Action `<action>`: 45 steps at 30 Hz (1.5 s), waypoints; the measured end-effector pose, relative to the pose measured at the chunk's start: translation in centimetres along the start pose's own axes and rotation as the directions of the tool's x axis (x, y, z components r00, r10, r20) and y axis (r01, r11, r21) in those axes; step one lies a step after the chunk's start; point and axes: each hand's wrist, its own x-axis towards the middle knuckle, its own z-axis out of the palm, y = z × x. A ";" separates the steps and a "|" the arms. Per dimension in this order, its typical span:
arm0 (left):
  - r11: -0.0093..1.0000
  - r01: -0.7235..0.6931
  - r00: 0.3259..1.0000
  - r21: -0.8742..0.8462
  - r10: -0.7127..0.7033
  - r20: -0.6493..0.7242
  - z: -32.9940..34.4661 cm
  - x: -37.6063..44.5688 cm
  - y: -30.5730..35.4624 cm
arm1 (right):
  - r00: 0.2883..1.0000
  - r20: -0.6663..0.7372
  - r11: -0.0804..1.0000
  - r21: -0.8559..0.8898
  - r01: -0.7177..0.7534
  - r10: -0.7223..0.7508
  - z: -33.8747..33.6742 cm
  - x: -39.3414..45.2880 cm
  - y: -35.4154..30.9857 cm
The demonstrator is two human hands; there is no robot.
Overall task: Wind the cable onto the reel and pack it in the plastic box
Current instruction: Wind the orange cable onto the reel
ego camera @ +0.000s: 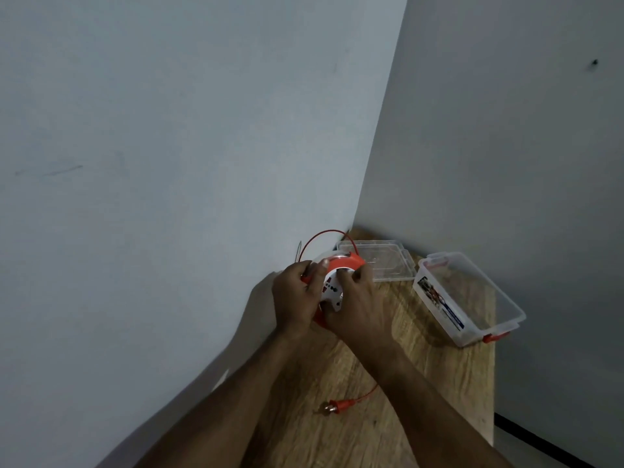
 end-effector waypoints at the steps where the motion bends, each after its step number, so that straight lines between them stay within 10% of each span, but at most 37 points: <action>1: 1.000 -0.002 1.000 0.005 0.002 -0.003 0.0 -0.1 -0.1 | 1.000 0.007 0.998 0.052 -0.030 0.030 -0.1 0.1 0.1; 10: 1.000 -0.004 1.000 -0.016 0.004 -0.011 -0.1 -0.5 0.8 | 0.872 -0.084 0.713 0.616 -0.335 0.483 0.2 0.2 -1.3; 13: 0.998 -0.054 0.998 0.013 0.054 -0.012 0.1 -0.7 0.6 | 0.694 0.185 0.353 0.753 -0.555 0.696 0.5 0.5 -1.7; 17: 0.959 -0.256 0.967 0.123 0.255 0.019 0.3 -0.8 0.1 | 0.393 0.692 -0.437 0.702 -0.562 0.605 0.7 1.5 -2.1; 21: 0.929 -0.335 0.942 0.160 0.333 0.040 0.4 -0.8 -0.4 | 0.345 0.819 -0.665 0.573 -0.478 0.458 0.1 2.0 -2.6; 24: 0.978 -0.182 0.983 0.103 0.184 -0.005 -0.1 -0.6 -0.5 | 0.451 0.769 -0.408 0.629 -0.662 0.454 -1.2 1.2 -1.6; 28: 0.999 -0.051 0.998 0.015 0.051 -0.030 -0.4 -0.2 -0.9 | 0.844 0.053 0.697 0.537 -0.475 0.534 -1.8 -1.6 0.0; 30: 0.999 -0.033 0.999 -0.008 0.033 -0.036 -0.1 -0.1 -0.9 | 0.947 -0.144 0.934 0.265 -0.241 0.286 -1.7 -2.2 -0.1; 39: 1.000 -0.013 0.999 -0.023 0.013 -0.031 -0.1 0.1 -0.7 | 0.996 0.029 0.996 0.025 0.087 -0.088 0.0 -0.6 0.6; 45: 1.000 -0.020 1.000 -0.021 0.020 -0.019 -0.1 -0.3 -0.1 | 0.998 -0.065 0.987 0.160 -0.001 0.011 0.1 -0.2 0.8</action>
